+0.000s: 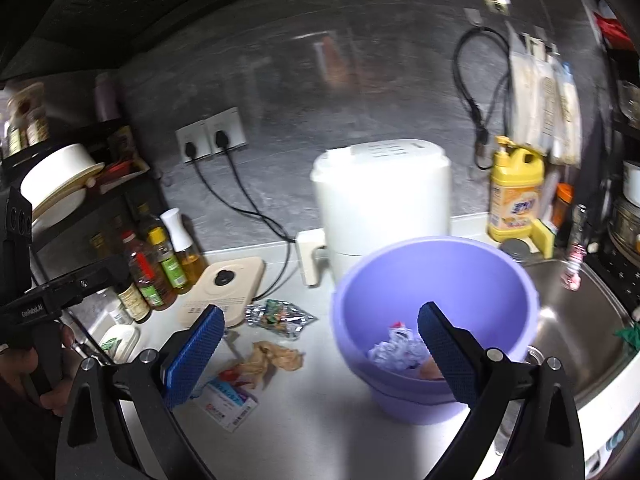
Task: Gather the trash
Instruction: 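Return both tools over the white paper bag and brown paper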
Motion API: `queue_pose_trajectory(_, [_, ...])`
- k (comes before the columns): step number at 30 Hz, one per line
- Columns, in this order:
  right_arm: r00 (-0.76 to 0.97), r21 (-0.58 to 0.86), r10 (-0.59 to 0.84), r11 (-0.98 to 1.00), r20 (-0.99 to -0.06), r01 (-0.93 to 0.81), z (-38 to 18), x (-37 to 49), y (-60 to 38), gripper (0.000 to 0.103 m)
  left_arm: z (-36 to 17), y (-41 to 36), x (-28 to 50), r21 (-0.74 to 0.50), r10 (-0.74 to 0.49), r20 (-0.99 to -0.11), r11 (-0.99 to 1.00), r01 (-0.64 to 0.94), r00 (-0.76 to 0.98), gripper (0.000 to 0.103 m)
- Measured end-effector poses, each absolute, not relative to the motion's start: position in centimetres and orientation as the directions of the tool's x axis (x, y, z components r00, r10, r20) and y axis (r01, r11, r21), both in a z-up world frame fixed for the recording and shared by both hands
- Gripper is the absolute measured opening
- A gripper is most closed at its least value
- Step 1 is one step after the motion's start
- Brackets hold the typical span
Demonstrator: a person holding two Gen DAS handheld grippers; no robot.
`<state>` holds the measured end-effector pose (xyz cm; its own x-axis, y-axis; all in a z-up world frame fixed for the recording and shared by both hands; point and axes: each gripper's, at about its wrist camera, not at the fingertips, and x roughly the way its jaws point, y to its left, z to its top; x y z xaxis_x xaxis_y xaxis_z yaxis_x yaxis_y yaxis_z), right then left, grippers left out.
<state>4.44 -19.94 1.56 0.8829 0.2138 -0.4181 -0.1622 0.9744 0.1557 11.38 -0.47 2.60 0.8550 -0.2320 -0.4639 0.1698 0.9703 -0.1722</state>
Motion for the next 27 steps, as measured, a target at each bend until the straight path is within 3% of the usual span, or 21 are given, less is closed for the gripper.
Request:
queue_pose_trajectory(8, [0.858,0.119,0.267,0.964,-0.438,-0.239,0.7,5.0,-16.5,0.095,0.7,2.3,9.2,-0.163,-0.140,-0.494,0.984,0.067,0.858,0.097])
queue_pose_trajectory(18, [0.808,0.066,0.372,0.920,-0.457,-0.386,-1.0,5.0,-12.1,0.095,-1.8,4.3,7.2,-0.174,-0.115,-0.546,0.984,0.022,0.830,0.097])
queue_pose_trajectory(27, [0.749,0.084,0.362,0.920,-0.554,-0.383,-4.9,6.0,-10.0,0.095,-5.8,6.4,6.1,-0.172,-0.041,-0.613,0.982,-0.083,0.789,0.097])
